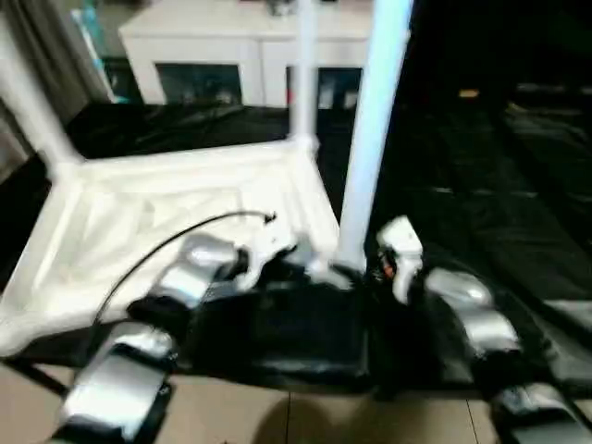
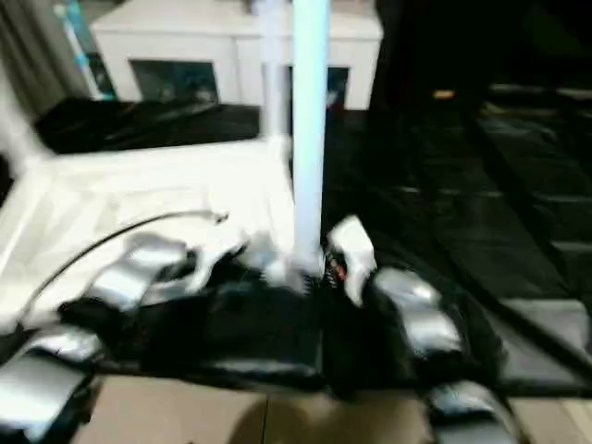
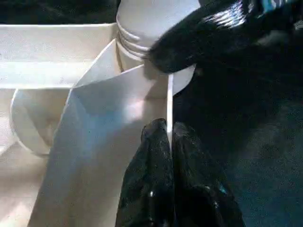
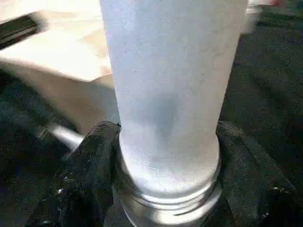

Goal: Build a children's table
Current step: Rotate leg to tighten

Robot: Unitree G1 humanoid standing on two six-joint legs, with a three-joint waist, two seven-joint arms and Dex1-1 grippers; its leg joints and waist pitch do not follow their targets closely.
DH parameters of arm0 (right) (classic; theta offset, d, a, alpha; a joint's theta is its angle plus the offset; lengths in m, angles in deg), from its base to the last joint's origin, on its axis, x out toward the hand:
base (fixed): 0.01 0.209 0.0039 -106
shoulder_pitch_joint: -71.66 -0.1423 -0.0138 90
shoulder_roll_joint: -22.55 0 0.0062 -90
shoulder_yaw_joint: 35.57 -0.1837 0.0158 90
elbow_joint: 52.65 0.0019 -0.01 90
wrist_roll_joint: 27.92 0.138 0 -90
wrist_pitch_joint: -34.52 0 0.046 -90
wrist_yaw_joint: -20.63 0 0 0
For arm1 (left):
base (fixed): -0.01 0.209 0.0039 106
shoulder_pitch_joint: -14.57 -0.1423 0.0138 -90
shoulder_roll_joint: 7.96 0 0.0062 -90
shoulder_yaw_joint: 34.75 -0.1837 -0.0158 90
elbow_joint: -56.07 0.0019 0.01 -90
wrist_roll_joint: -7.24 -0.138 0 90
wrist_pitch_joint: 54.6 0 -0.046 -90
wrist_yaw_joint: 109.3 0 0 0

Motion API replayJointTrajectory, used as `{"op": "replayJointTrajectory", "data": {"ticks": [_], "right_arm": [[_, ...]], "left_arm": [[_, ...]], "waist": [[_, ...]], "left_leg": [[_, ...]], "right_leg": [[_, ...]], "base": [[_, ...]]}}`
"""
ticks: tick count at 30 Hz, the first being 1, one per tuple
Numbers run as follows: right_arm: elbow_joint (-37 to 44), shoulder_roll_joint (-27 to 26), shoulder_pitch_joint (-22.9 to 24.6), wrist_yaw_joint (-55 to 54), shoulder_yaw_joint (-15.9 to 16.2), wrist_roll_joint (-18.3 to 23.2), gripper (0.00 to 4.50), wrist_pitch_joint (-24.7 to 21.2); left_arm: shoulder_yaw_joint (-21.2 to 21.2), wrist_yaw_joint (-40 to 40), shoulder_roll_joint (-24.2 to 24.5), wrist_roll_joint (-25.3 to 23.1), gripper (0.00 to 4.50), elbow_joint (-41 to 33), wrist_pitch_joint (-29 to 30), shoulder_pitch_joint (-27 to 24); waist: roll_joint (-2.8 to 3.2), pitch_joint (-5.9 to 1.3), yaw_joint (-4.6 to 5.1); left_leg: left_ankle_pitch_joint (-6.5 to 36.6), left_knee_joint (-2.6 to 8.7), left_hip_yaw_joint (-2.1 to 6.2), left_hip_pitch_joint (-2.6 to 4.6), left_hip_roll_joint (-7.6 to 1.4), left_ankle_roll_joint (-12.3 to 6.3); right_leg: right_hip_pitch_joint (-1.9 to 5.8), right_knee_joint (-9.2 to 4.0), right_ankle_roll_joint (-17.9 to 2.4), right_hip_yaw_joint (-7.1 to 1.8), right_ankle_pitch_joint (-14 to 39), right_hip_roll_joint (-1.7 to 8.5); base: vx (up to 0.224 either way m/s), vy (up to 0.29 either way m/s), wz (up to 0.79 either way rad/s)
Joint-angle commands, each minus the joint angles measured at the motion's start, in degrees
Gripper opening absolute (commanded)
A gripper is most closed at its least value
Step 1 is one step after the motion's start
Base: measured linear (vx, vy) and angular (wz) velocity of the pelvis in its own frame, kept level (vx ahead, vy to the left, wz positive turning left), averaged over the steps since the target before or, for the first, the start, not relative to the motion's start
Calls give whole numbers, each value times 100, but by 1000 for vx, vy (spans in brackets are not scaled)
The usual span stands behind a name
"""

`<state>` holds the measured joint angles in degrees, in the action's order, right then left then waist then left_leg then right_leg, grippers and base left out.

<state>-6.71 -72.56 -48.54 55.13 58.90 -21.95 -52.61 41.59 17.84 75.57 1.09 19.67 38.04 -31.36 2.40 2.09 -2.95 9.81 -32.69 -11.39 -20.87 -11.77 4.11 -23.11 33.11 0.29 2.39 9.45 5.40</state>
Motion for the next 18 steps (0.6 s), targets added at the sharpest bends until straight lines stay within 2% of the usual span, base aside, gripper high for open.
{"op": "replayJointTrajectory", "data": {"ticks": [1,4,5,6,8,10,16,18], "right_arm": [[-591,-261,-93,-1040,-140,-133,272,-285],[-967,-602,-308,-1979,-376,-52,272,-462],[-967,-602,-308,-1979,-376,-52,272,-462],[-1181,-763,-441,-2333,-447,-80,272,-466],[-1274,-838,-509,-2377,-465,-81,272,-437],[-1280,-864,-533,-2262,-362,-181,272,-430],[-1412,-899,-604,-2244,-400,-210,272,-234],[-1411,-888,-627,-2218,-476,-169,328,-84]], "left_arm": [[237,855,-202,61,0,409,174,109],[335,1386,-422,82,0,696,247,297],[335,1386,-422,82,0,696,247,297],[354,1663,-543,29,0,876,249,413],[363,1810,-605,-1,0,962,252,474],[357,1845,-643,-19,0,997,256,503],[312,1712,-678,-36,0,1151,146,537],[260,1599,-677,-52,0,1184,76,517]], "waist": [[-87,-281,-3],[-67,-287,21],[-72,-283,20],[-96,-285,18],[-78,-284,19],[-104,-284,16],[-97,-276,-7],[-99,-278,-4]], "left_leg": [[1943,406,69,67,-65,-144],[1920,418,89,65,-52,-67],[2012,417,83,89,-60,-77],[2034,412,80,77,-54,-121],[2048,422,91,71,-52,-122],[2068,422,85,62,-57,-159],[2104,430,88,60,-58,-188],[2137,436,92,60,-62,-179]], "right_leg": [[184,-482,-1031,-103,2381,229],[177,-482,-981,-91,2448,221],[158,-499,-970,-92,2437,216],[160,-494,-972,-95,2415,217],[168,-504,-947,-90,2450,224],[166,-505,-940,-90,2404,217],[160,-521,-882,-94,2535,235],[158,-525,-870,-96,2535,235]], "base": [[0,0,0],[0,0,0],[0,0,0],[0,0,0],[0,0,0],[0,0,0],[0,0,0],[0,0,0]]}}
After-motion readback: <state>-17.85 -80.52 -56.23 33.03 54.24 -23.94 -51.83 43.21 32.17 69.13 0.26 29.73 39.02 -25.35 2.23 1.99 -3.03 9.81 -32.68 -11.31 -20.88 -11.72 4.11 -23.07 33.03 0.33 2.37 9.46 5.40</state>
